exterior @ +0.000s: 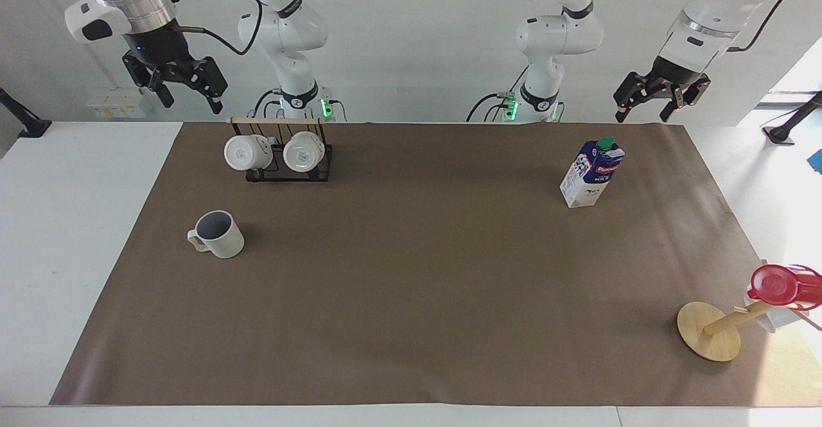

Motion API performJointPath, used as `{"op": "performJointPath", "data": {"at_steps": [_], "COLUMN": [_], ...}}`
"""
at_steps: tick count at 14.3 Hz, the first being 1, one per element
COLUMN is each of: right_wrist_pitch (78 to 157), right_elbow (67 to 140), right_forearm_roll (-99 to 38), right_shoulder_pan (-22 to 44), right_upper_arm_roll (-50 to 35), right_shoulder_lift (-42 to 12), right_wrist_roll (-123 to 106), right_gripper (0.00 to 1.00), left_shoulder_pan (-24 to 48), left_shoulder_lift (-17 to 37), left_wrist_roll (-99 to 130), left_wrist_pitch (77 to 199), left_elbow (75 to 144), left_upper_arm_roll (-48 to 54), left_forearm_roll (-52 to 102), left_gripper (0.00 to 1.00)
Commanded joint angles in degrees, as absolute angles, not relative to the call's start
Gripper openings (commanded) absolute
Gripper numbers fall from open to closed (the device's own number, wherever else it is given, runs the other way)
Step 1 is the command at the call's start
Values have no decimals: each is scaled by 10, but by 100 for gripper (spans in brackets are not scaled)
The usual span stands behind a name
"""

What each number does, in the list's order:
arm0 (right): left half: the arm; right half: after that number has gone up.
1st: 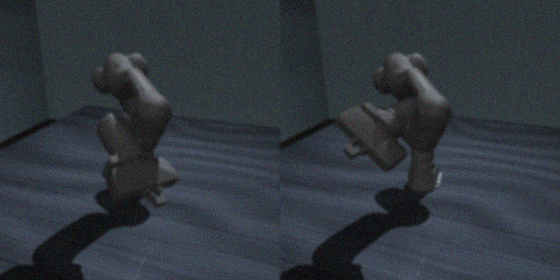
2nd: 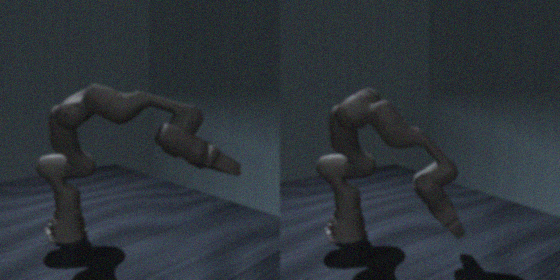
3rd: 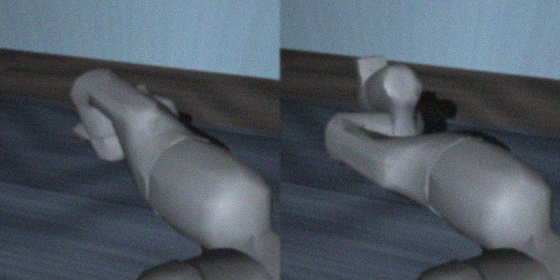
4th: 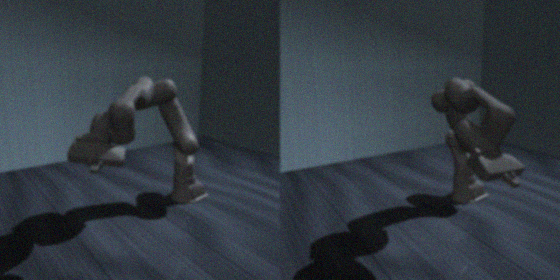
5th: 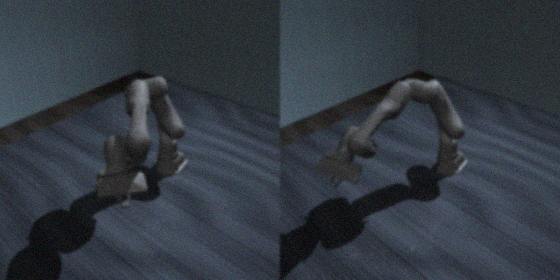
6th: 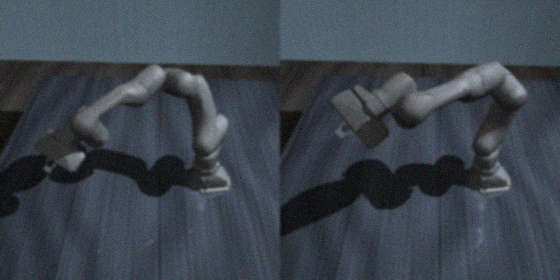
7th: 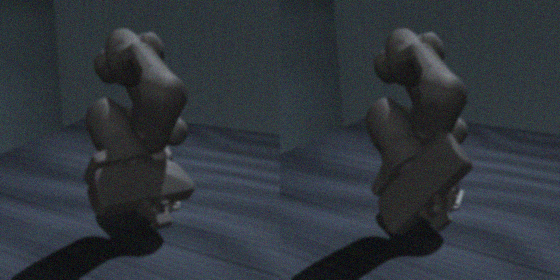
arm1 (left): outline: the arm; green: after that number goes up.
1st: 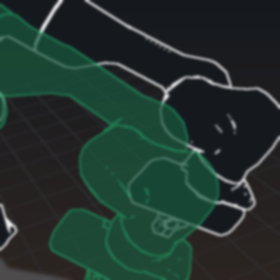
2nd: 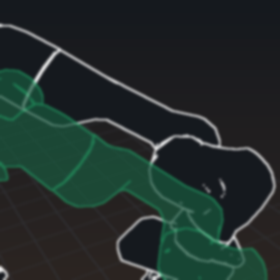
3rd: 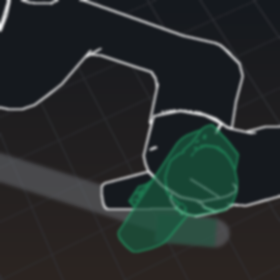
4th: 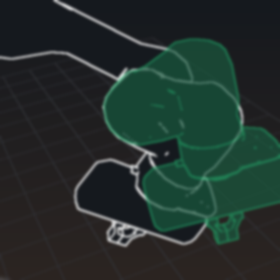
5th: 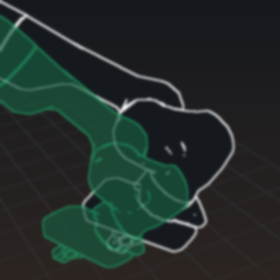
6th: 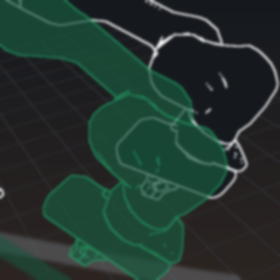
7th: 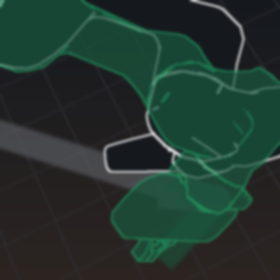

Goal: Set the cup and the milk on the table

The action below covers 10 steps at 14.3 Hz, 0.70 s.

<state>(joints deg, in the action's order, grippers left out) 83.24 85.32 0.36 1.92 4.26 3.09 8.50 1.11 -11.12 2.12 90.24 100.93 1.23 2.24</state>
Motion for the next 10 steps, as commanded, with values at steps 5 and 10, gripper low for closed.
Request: {"op": "performJointPath", "data": {"at_steps": [5,10], "right_wrist_pitch": [851,896], "right_elbow": [857,860], "right_forearm_roll": [-3,5], "right_shoulder_pan": [19,18], "right_upper_arm_roll": [39,40], "right_shoulder_lift": [30,2], "right_wrist_roll": [78,76], "right_gripper": [100,100], "left_shoulder_pan": [11,12], "left_shoulder_lift": [-107,-107], "left_wrist_roll": [25,25], "left_wrist_pitch": [889,889], "left_elbow": [998,998], "left_upper_arm_roll": [11,11], "left_forearm_roll": [16,17], "left_gripper": [100,100]}}
